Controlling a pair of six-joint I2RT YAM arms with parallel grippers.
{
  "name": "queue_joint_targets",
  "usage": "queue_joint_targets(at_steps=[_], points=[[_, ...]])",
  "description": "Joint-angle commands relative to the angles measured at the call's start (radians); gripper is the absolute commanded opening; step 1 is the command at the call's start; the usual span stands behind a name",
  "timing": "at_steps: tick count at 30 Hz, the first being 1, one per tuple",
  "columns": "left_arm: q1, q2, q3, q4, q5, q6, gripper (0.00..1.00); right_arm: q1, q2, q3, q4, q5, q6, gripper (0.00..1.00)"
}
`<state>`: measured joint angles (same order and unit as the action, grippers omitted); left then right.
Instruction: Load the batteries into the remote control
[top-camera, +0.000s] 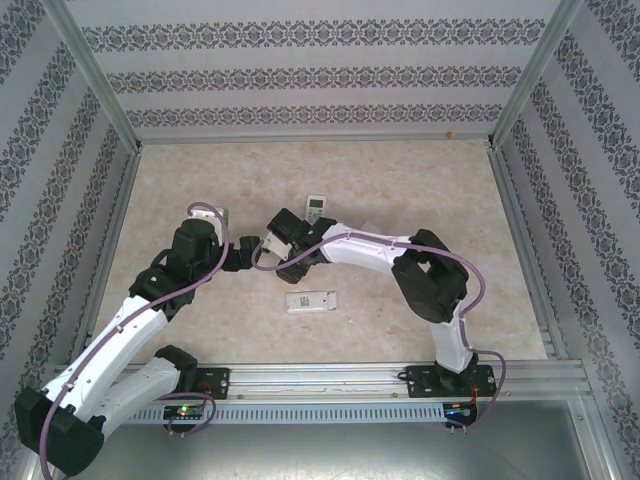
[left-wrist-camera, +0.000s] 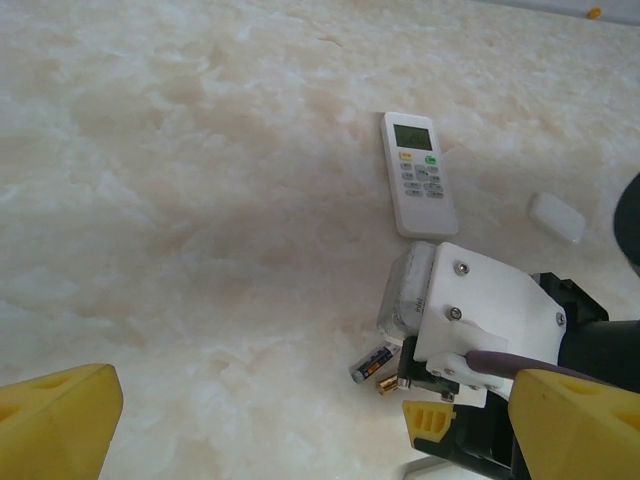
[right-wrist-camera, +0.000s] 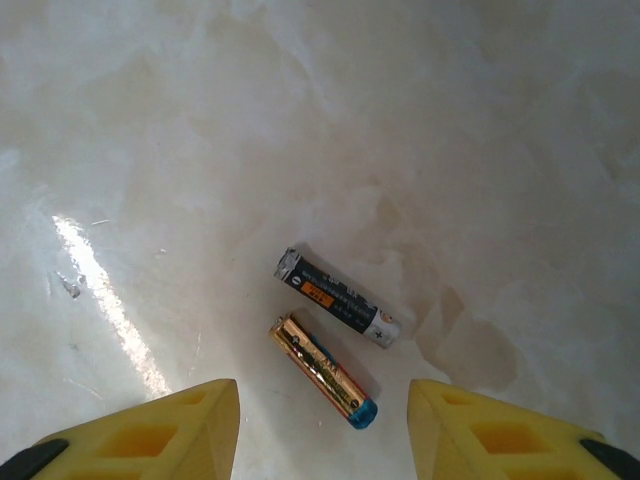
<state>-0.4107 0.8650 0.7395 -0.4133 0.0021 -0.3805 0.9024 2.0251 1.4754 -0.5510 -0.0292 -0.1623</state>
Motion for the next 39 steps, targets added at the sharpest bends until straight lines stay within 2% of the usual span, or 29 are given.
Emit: queue_joint_targets(at_steps=[1, 7, 14, 18, 23, 27, 30, 33, 35, 39], points=[[-0.015, -0.006, 0.031, 0.066, 0.124, 0.011, 1.0, 0.0, 0.066, 0.031, -0.048, 0.008, 0.015, 0.48], [-0.013, 0.003, 0.027, 0.071, 0.134, 0.009, 1.0, -0.001, 0.109, 0.052, -0.069, -0.005, 0.012, 0.48], [-0.011, 0.006, 0.024, 0.08, 0.136, 0.006, 1.0, -0.001, 0.142, 0.069, -0.079, -0.013, 0.011, 0.41], [-0.009, 0.006, 0.024, 0.082, 0.138, 0.005, 1.0, 0.0, 0.149, 0.073, -0.098, 0.007, 0.001, 0.34], [-0.009, 0.006, 0.019, 0.092, 0.146, -0.001, 1.0, 0.0, 0.134, 0.062, -0.11, 0.022, -0.012, 0.2], [-0.008, 0.008, 0.015, 0.098, 0.16, -0.008, 1.0, 0.003, 0.079, 0.034, -0.104, 0.016, -0.01, 0.1], [-0.007, 0.008, 0.015, 0.103, 0.173, -0.015, 1.0, -0.001, 0.003, -0.013, -0.061, 0.002, 0.02, 0.06], [-0.008, 0.003, 0.006, 0.122, 0.2, -0.026, 1.0, -0.023, -0.116, -0.09, 0.016, -0.018, 0.117, 0.0], [-0.008, -0.002, -0.006, 0.136, 0.212, -0.042, 1.0, -0.04, -0.198, -0.157, 0.072, -0.022, 0.224, 0.0], [-0.008, -0.001, -0.036, 0.167, 0.25, -0.075, 1.0, -0.065, -0.383, -0.358, 0.207, 0.052, 0.537, 0.0]])
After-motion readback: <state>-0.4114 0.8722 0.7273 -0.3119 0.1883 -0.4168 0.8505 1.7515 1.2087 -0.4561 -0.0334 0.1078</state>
